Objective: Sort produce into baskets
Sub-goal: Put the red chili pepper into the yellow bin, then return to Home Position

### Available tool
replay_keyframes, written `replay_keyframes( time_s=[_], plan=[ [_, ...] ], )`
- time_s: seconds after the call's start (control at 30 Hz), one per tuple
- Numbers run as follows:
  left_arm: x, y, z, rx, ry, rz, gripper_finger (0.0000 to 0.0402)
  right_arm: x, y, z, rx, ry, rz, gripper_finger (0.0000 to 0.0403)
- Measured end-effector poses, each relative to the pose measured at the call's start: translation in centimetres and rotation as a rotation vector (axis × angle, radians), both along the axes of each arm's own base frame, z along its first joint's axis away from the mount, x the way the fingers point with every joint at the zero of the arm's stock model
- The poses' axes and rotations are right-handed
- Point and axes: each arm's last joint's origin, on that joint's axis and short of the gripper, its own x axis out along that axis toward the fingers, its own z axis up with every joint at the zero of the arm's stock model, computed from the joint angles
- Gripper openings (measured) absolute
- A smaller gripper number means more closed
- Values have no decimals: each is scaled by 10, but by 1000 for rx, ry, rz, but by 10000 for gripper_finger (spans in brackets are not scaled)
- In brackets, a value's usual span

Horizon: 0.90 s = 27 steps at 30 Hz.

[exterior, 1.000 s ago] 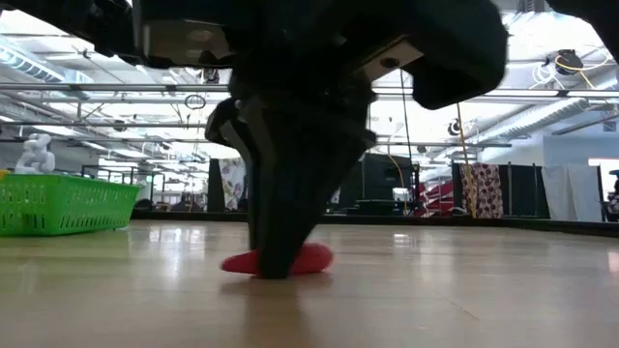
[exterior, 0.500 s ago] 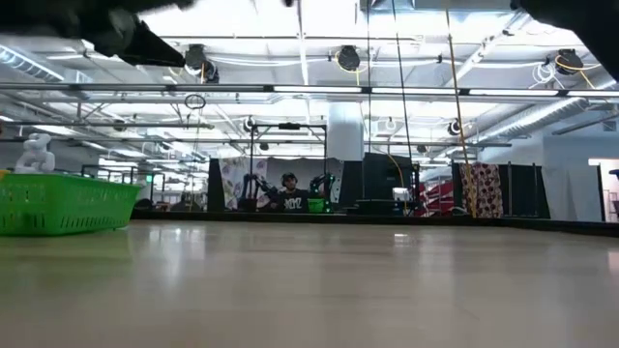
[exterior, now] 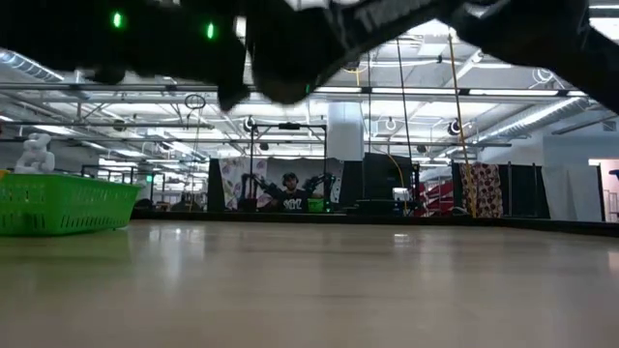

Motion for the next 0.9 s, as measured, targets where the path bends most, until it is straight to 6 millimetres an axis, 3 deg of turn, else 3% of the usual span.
replay_keyframes(
  time_s=[0.2,0.4,0.73,0.9],
  plan=[
    [0,0,0,7,3,-2,135,2,-3,-41,39,-1,-1,25],
    [0,0,1,4,-12,-2,135,7,-2,-62,97,9,-1,53],
    [1,0,2,1,-22,-2,135,11,-2,-60,108,35,-4,131],
    [1,0,2,0,-17,-1,135,11,1,-34,102,55,3,150]
  ],
)
